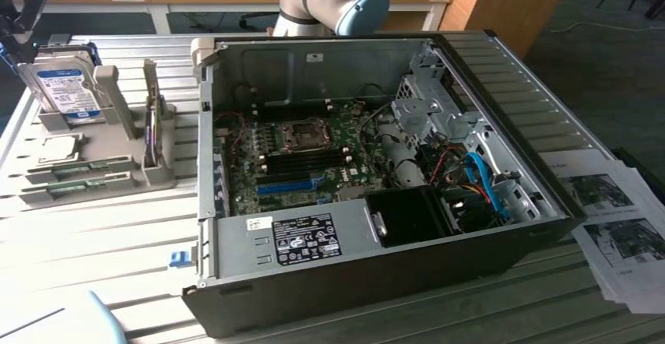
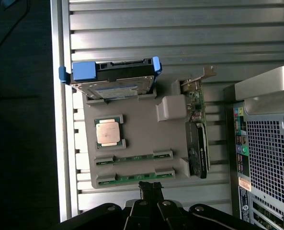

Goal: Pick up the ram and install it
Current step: 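Pick up the ram and move it above insertion slot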

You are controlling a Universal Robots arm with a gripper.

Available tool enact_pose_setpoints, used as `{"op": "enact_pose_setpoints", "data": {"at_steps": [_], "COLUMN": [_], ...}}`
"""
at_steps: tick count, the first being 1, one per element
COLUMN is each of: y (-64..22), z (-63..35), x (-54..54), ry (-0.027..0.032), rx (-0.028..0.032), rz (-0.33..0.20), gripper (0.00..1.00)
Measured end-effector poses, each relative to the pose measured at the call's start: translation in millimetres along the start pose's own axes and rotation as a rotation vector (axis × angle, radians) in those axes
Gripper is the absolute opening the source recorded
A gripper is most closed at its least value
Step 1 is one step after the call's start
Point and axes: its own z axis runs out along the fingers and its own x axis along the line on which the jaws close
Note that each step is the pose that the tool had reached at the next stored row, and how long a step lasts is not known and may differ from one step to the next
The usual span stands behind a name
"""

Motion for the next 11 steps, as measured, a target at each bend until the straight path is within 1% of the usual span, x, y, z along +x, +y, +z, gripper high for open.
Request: {"op": "enact_pose_setpoints", "data": {"at_steps": [4, 11], "y": [0.0, -0.4], "z": [0.9, 8.5], "x": [0.0, 0.2], "ry": [-0.0001, -0.0001], "rx": [-0.0001, 0.0018], "rz": [0.0, 0.0], "gripper": [0.09, 0.09]}}
